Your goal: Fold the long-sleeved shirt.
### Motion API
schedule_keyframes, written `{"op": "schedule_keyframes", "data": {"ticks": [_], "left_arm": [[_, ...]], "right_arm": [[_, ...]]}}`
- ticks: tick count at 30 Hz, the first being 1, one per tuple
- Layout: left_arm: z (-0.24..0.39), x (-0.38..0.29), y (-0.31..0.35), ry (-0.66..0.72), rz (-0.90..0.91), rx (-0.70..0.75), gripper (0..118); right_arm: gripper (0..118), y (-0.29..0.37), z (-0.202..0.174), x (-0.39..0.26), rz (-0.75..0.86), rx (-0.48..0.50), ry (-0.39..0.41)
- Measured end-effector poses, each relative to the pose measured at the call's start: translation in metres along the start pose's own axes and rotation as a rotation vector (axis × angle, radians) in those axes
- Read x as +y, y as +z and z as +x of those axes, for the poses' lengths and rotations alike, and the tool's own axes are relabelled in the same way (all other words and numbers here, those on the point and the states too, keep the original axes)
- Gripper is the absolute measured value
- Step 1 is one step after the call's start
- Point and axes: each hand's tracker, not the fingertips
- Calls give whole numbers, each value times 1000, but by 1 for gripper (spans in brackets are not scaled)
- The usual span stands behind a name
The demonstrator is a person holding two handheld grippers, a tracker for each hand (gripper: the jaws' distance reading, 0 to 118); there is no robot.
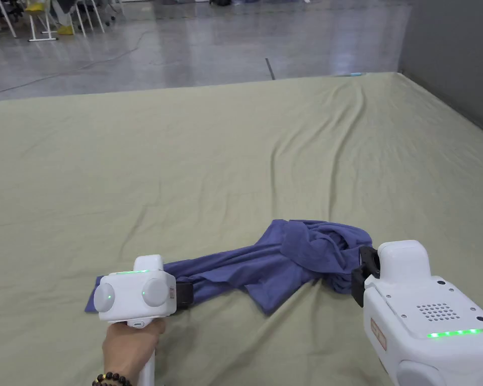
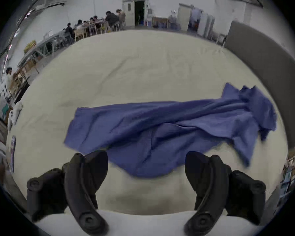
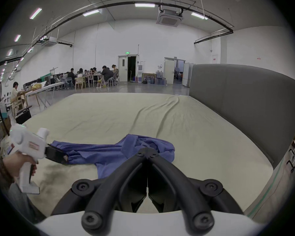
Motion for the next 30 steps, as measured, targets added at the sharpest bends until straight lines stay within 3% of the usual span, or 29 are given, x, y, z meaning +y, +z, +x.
{"op": "schedule_keyframes", "data": {"ticks": [3,5,7,8,12,13,15,16,17,21,24,27,28,29,30], "left_arm": [[6,6,-23,-20,-30,15,96],[7,11,-11,-48,16,-12,3],[12,8,10,-80,133,-78,3],[17,7,15,-116,118,-12,3],[20,1,35,-117,158,-59,3],[18,0,39,-105,161,-54,3],[13,1,46,-76,179,-62,3],[10,1,47,-71,182,-65,3],[8,0,48,-69,181,-66,3],[1,-1,45,-59,172,-74,3],[-1,0,38,-47,167,-84,3],[1,0,39,-42,161,-87,3],[2,0,38,-42,158,-86,3],[1,0,38,-44,157,-84,3],[0,1,39,-42,160,-82,3]], "right_arm": [[3,-6,7,-4,-24,-16,3],[3,-13,12,-6,-39,-29,-1],[3,-26,19,-4,-63,-37,-19],[3,-35,22,-1,-73,-39,-27],[3,-80,39,7,-145,-26,-44],[22,-96,45,8,-195,-25,-49],[105,-128,61,8,-286,-15,-89],[118,-144,70,5,-301,8,-122],[118,-156,77,6,-271,-3,-113],[113,-208,94,-9,-454,23,-142],[86,-235,94,-21,-532,44,-191],[72,-246,83,-29,-520,137,-250],[39,-252,77,-31,-546,130,-231],[26,-248,69,-31,-564,106,-176],[26,-246,63,-31,-563,74,-112]]}}
